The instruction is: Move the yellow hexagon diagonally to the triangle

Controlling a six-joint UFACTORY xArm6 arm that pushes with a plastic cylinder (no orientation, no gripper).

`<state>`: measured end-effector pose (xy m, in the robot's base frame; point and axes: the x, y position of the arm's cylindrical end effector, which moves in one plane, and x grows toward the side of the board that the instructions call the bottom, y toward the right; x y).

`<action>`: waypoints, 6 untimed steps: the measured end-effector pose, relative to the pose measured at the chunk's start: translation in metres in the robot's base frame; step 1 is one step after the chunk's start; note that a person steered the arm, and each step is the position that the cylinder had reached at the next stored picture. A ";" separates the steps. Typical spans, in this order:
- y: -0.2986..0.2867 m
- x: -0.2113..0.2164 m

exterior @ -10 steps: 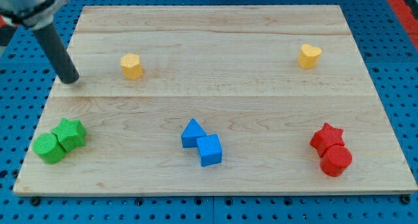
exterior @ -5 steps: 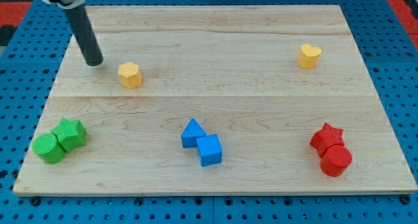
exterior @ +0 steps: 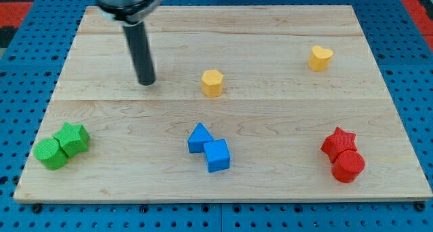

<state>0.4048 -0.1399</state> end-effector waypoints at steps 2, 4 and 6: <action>0.169 0.014; 0.282 -0.003; 0.284 0.009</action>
